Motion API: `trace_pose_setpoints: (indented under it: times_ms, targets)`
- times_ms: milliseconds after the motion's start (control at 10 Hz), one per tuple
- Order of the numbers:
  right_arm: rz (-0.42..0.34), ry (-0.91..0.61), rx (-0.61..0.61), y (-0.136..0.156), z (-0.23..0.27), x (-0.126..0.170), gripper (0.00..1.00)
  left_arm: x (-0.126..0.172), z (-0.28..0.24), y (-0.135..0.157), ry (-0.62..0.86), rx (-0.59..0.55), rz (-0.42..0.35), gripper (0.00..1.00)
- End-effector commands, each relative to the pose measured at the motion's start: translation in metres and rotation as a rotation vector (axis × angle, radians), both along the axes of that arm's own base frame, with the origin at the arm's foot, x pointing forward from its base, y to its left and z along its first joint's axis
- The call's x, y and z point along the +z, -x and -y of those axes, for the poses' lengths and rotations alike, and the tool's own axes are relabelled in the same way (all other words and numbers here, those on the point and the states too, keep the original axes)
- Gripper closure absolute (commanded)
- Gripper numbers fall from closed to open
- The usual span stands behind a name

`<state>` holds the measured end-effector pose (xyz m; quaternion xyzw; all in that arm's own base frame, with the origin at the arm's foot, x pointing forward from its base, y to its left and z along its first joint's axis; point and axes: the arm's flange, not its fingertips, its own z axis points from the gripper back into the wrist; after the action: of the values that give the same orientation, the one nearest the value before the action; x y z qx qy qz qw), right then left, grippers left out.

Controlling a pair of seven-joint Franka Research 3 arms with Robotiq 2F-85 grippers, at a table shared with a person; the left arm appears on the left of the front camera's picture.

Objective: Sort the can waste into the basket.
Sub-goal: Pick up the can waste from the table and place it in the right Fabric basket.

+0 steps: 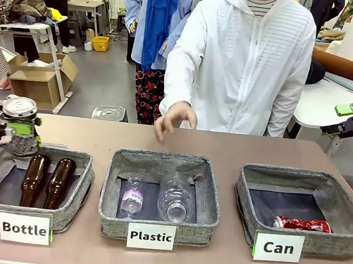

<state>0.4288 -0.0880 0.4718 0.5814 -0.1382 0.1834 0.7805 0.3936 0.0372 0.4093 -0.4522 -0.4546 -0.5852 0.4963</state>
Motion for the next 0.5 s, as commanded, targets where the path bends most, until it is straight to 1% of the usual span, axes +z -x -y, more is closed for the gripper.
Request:
trace_pose_setpoints:
  times_ms: [0,100,200,300,400]
  targets:
    - [-0.011,0.119,-0.026,0.011,0.015,0.028,0.00,0.018,0.079,0.025,-0.005,-0.002,0.033,0.63]
    - [0.013,0.171,-0.010,0.021,0.023,0.044,0.00,0.028,0.102,0.020,-0.001,-0.061,0.037,0.63]
    - [0.009,0.162,-0.010,0.023,0.023,0.047,0.00,0.027,0.112,0.007,-0.014,-0.039,0.011,0.63]
    - [0.005,0.190,0.002,0.037,0.023,0.053,0.00,0.024,0.122,-0.001,-0.004,-0.028,-0.040,0.63]
    - [0.035,0.211,0.024,0.055,0.031,0.071,0.00,0.028,0.149,0.000,-0.019,0.025,-0.052,0.63]
